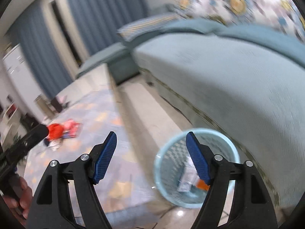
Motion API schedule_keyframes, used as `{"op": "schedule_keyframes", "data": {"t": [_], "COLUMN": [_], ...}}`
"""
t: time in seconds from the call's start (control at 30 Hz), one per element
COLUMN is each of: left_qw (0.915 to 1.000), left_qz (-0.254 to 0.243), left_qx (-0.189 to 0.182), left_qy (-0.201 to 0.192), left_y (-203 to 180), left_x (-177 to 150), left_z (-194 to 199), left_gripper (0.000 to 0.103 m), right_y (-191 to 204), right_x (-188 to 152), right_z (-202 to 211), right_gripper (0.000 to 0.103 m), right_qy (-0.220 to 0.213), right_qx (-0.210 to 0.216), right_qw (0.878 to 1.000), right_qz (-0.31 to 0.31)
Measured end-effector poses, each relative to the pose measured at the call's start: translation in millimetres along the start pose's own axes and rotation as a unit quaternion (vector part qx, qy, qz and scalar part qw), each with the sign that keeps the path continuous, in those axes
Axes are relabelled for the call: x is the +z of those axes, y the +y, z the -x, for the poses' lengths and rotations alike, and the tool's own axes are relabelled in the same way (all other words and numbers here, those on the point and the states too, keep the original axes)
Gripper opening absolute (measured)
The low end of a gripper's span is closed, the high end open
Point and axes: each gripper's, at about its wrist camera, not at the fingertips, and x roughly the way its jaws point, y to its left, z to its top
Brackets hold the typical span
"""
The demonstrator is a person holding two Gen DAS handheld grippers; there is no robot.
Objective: Collect trash
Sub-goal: 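Return both tools to the table and reach the left tool toward the plastic bottle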
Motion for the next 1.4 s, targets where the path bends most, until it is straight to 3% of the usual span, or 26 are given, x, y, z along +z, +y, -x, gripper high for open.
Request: {"op": "schedule_keyframes", "data": {"t": [0.17, 0.2, 0.37, 0.6, 0.8, 1.1, 1.27, 1.4], "left_qw": [0.9956, 0.9939, 0.9859, 0.9759, 0.9637, 0.9289, 0.8970, 0.8833], "left_qz": [0.016, 0.018, 0.040, 0.084, 0.132, 0.269, 0.353, 0.381], "left_qx": [0.080, 0.094, 0.141, 0.186, 0.224, 0.253, 0.265, 0.273], "left_qy": [-0.047, -0.055, -0.081, -0.078, -0.060, -0.023, -0.009, -0.006], "left_y": [35, 42, 83, 166, 243, 345, 381, 400], "left_x": [20, 23, 33, 32, 15, -13, -30, -33], "left_z": [62, 73, 115, 137, 129, 80, 53, 37], "left_gripper": [0.063, 0.063, 0.069, 0.070, 0.070, 0.071, 0.074, 0.078], "right_y": [78, 78, 143, 204, 226, 256, 263, 264], "right_x": [11, 11, 14, 9, -1, -12, -9, -5], "right_z": [3, 3, 3, -37, -93, -180, -218, -238], "right_gripper": [0.071, 0.071, 0.071, 0.071, 0.071, 0.063, 0.063, 0.064], "right_qy": [-0.006, -0.006, -0.006, 0.016, 0.027, 0.016, 0.020, 0.028], "right_qx": [0.045, 0.045, 0.065, 0.074, 0.082, 0.092, 0.101, 0.113], "right_qw": [0.997, 0.997, 0.992, 0.983, 0.979, 0.976, 0.975, 0.972], "right_qz": [0.062, 0.062, 0.112, 0.168, 0.183, 0.195, 0.199, 0.204]}}
